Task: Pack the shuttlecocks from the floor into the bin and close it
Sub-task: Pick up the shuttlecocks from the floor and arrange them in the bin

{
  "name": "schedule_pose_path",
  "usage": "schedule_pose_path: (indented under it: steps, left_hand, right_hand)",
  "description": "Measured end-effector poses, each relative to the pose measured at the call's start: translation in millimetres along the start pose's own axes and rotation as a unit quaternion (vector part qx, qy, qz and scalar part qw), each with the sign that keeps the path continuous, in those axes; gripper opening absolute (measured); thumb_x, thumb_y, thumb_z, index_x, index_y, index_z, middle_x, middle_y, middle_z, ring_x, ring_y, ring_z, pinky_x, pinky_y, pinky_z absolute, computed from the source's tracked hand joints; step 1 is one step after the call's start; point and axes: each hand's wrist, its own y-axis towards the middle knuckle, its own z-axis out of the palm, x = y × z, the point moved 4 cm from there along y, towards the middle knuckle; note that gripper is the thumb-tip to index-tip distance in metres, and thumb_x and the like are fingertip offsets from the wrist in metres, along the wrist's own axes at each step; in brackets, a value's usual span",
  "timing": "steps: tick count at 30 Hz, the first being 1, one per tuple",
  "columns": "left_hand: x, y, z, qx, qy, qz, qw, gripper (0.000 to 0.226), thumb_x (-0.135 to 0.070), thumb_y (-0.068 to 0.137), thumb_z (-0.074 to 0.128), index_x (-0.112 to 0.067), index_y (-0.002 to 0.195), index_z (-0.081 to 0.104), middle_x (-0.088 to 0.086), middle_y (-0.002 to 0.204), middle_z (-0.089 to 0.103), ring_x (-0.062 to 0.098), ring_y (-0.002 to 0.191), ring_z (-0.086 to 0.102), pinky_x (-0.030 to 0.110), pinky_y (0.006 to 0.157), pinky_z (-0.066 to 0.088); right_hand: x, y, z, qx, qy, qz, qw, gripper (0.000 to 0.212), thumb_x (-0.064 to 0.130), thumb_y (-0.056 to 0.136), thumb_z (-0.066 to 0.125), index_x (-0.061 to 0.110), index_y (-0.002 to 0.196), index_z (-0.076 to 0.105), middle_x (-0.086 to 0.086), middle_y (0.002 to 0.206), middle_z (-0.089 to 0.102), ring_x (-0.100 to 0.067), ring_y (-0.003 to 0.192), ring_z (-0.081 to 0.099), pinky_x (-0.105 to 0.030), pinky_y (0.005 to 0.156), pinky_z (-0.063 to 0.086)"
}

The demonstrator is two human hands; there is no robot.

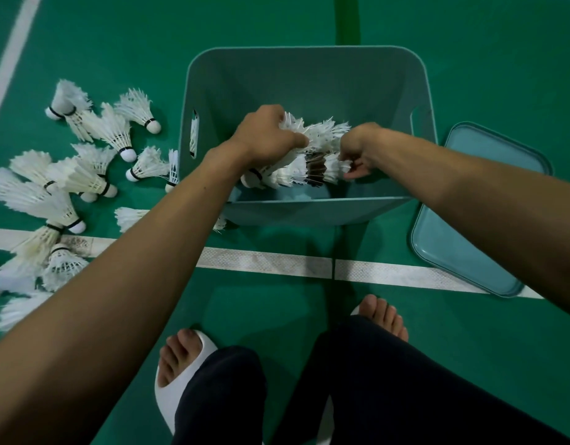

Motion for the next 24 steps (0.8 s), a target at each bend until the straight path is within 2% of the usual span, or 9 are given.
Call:
schedule_pose_path:
  steps: [2, 6, 9, 12, 14, 17, 19, 22, 24]
  left_hand:
    - [0.3, -0.2, -3.1, 0.004, -0.025, -0.002, 1.000, 0.037, -0.041, 0.090, 0.072, -0.009, 0.094, 0.053, 0.008, 0.091, 0.055, 0.022, 0.078, 0.050, 0.035, 0.065, 0.036]
    - [2.3, -1.5, -7.5, -0.004, 0.032, 0.012, 0.999, 0.052, -0.043, 0.088, 0.073, -0.008, 0.121, 0.056, 0.007, 0.114, 0.060, 0.027, 0.098, 0.056, 0.037, 0.076, 0.042]
    - [-0.2, -4.0, -10.2, -0.017, 0.040, 0.040, 0.998, 0.057, -0.045, 0.084, 0.076, -0.013, 0.124, 0.052, 0.002, 0.113, 0.056, 0.023, 0.098, 0.053, 0.033, 0.076, 0.037]
    - [-9.3, -9.3, -10.9, -0.015, 0.027, 0.070, 0.997, 0.049, -0.039, 0.083, 0.077, -0.014, 0.118, 0.055, 0.002, 0.107, 0.060, 0.022, 0.094, 0.056, 0.033, 0.067, 0.038]
    - [-12.2, -14.7, -12.6, -0.007, 0.021, 0.081, 0.997, 0.039, -0.033, 0.083, 0.076, -0.014, 0.113, 0.060, 0.002, 0.103, 0.064, 0.023, 0.093, 0.059, 0.031, 0.068, 0.042]
    - [-8.7, -23.5, -15.1, 0.013, 0.048, 0.086, 0.995, 0.044, -0.038, 0.081, 0.078, -0.020, 0.118, 0.065, 0.001, 0.105, 0.070, 0.023, 0.096, 0.065, 0.038, 0.086, 0.053]
    - [-5.1, -27.8, -16.1, 0.021, 0.061, 0.090, 0.994, 0.043, -0.039, 0.081, 0.078, -0.022, 0.119, 0.066, 0.000, 0.104, 0.071, 0.023, 0.095, 0.065, 0.037, 0.086, 0.053]
    - [-1.3, -29.2, -18.3, 0.010, 0.072, 0.099, 0.992, 0.028, -0.039, 0.082, 0.078, -0.021, 0.100, 0.065, -0.001, 0.091, 0.068, 0.023, 0.088, 0.065, 0.036, 0.076, 0.049]
    - [0.8, -30.6, -19.1, 0.004, 0.075, 0.107, 0.991, 0.030, -0.042, 0.080, 0.078, -0.022, 0.097, 0.065, 0.000, 0.090, 0.070, 0.024, 0.087, 0.066, 0.042, 0.080, 0.054]
  right_hand:
    - [5.4, -3.2, -3.6, -0.023, -0.050, -0.027, 0.998, 0.017, 0.004, 0.096, 0.065, 0.000, 0.111, 0.062, -0.015, 0.095, 0.067, -0.027, 0.068, 0.071, -0.038, 0.055, 0.062]
    - [27.0, -25.6, -18.8, -0.114, -0.252, -0.162, 0.947, 0.018, 0.015, 0.093, 0.066, 0.006, 0.081, 0.057, -0.012, 0.096, 0.066, -0.029, 0.078, 0.067, -0.032, 0.069, 0.057]
    - [48.6, -47.6, -27.8, -0.149, -0.245, -0.234, 0.929, 0.018, 0.020, 0.090, 0.069, 0.005, 0.090, 0.059, -0.008, 0.087, 0.063, -0.027, 0.075, 0.063, -0.029, 0.072, 0.050]
    - [60.7, -66.5, -10.3, 0.042, -0.093, -0.251, 0.963, 0.018, 0.016, 0.086, 0.071, 0.000, 0.095, 0.069, -0.010, 0.082, 0.072, -0.022, 0.066, 0.067, -0.028, 0.058, 0.056]
    - [62.3, -72.9, 0.6, 0.129, -0.052, -0.265, 0.954, 0.012, 0.010, 0.085, 0.066, 0.001, 0.092, 0.069, -0.013, 0.080, 0.068, -0.020, 0.069, 0.063, -0.026, 0.051, 0.051]
    - [60.7, -68.7, 6.4, 0.161, -0.011, -0.294, 0.942, 0.012, 0.022, 0.084, 0.066, 0.010, 0.082, 0.069, -0.004, 0.075, 0.067, -0.017, 0.072, 0.062, -0.029, 0.058, 0.049]
    - [57.9, -64.2, 10.9, 0.195, 0.001, -0.292, 0.936, 0.019, 0.030, 0.085, 0.071, 0.012, 0.079, 0.070, -0.001, 0.072, 0.067, -0.017, 0.072, 0.063, -0.034, 0.068, 0.049]
    - [53.5, -63.0, 18.7, 0.233, -0.028, -0.319, 0.918, 0.008, 0.012, 0.085, 0.077, 0.007, 0.079, 0.077, -0.009, 0.077, 0.069, -0.023, 0.074, 0.061, -0.038, 0.074, 0.047]
    - [50.2, -62.4, 20.6, 0.243, -0.029, -0.313, 0.917, 0.005, 0.006, 0.084, 0.079, 0.003, 0.080, 0.078, -0.015, 0.081, 0.069, -0.023, 0.072, 0.059, -0.036, 0.070, 0.047]
